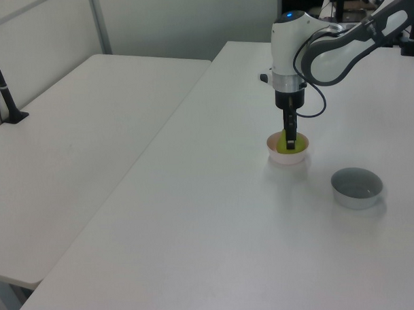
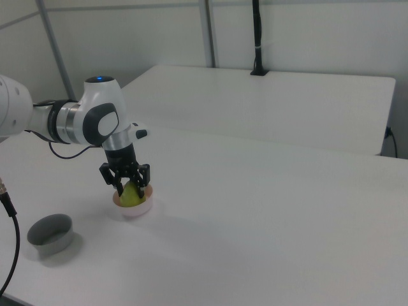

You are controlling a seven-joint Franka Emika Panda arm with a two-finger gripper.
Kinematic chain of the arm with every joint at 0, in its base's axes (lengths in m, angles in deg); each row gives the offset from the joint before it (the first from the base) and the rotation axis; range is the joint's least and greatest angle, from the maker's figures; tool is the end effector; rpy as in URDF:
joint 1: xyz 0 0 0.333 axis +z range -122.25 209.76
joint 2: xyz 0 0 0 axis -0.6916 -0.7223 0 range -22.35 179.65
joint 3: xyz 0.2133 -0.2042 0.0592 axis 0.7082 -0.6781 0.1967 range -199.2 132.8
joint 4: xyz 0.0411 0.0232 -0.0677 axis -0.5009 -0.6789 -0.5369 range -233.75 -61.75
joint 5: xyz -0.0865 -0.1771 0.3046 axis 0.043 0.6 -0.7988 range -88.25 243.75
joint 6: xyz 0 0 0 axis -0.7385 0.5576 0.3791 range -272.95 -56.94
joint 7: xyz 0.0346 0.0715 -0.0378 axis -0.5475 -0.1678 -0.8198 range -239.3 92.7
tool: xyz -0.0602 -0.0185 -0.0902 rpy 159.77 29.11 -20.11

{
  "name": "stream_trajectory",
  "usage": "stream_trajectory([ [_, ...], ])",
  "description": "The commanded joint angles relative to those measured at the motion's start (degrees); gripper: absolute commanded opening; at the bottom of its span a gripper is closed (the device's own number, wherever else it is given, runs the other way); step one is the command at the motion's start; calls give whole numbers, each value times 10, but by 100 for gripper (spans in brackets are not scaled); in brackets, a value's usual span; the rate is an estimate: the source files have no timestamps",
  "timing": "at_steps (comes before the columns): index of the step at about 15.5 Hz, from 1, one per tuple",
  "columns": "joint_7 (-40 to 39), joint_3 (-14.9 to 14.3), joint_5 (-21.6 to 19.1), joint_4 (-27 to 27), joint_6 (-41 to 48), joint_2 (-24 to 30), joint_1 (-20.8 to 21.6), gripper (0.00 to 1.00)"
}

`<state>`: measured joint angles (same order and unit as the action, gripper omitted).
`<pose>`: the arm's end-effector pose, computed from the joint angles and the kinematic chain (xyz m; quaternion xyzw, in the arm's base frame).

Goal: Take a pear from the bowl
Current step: 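Close the gripper on the pear and lift it out of the bowl, then carry the pear away from the pink bowl across the table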

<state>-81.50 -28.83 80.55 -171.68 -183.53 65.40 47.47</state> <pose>0.5605 0.0763 0.3474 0.9877 0.1551 -0.0136 0.0109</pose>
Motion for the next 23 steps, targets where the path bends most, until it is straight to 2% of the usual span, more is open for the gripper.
stream_trajectory([
  [1,15,-2,11,-16,-18,10,4,5],
  [7,24,-2,10,-9,-6,32,-2,3],
  [12,24,-2,9,37,47,45,-7,3],
  [17,13,-2,10,98,127,63,-41,3],
  [19,-1,-2,11,135,139,60,-60,3],
  [23,-63,-13,11,157,138,48,-103,3],
])
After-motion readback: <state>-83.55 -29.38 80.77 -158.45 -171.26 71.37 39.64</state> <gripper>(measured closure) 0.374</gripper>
